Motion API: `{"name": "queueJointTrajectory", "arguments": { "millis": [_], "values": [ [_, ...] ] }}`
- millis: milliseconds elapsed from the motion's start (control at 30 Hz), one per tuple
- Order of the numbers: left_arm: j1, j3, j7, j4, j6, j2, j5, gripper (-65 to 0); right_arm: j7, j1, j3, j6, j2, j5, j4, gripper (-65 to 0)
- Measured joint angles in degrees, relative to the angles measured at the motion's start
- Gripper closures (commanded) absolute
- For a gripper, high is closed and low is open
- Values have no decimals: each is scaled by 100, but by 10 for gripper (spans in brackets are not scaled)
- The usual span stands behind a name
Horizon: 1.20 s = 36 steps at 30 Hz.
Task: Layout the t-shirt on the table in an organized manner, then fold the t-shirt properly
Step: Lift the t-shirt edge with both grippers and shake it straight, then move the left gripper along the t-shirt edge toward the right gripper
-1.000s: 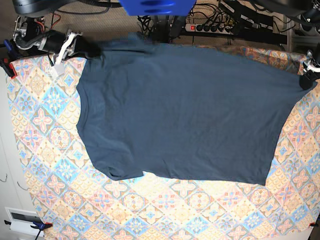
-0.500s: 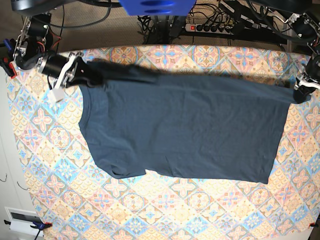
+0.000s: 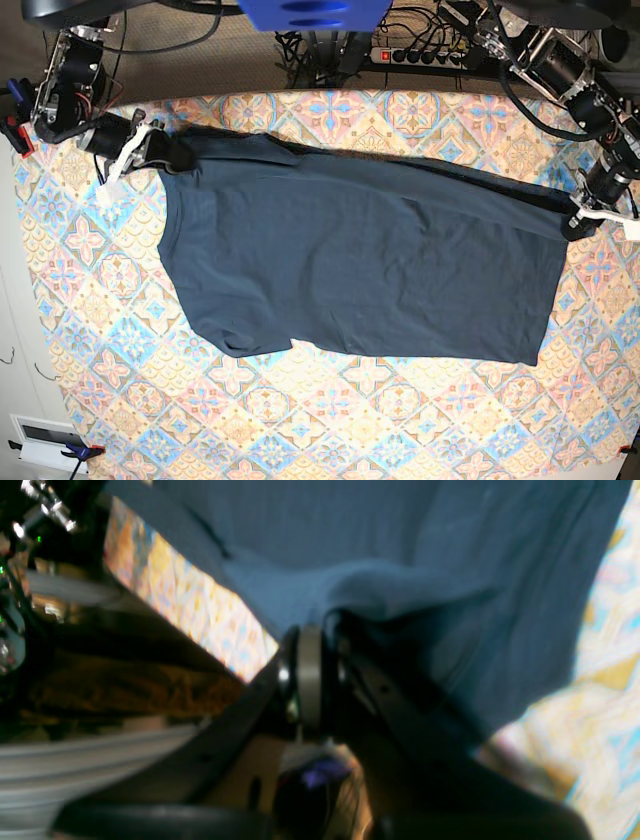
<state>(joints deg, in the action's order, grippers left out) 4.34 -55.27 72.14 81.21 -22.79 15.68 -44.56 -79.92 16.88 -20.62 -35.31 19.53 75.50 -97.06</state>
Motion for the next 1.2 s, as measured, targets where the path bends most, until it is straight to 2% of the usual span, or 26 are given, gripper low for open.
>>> {"name": "queueJointTrajectory", "arguments": {
  "millis": [133,367,433,467,633,700,867,967,1200],
  "values": [
    [92,9,-236,0,2,-125,201,0,214,-258,4,-2,13,146,208,-6],
    [238,415,-343,-505,0,-120,463,0,63,-203,0,-2,2,46,791,-11],
    [208,420,-555,-649,13,-136,518,0,85,-378,17,-2,0,33,857,-40],
    [164,413,-640,-673,31,-120,531,-16,92,-433,26,4,2,55,859,-62],
    [153,407,-710,-667,216,-59,588,-275,96,-385,0,7,0,61,870,-179],
    [63,420,-715,-660,199,2,503,-316,96,-391,-2,7,2,50,872,-184],
    [-638,396,-691,-647,238,361,-173,-290,79,-15,-11,15,28,79,625,-185],
    [-1021,376,-750,-636,247,459,-584,-291,13,256,-11,46,17,-28,400,-186],
    [-986,398,-800,-664,243,391,-603,-294,70,365,33,39,17,92,-22,-185]
  ]
}}
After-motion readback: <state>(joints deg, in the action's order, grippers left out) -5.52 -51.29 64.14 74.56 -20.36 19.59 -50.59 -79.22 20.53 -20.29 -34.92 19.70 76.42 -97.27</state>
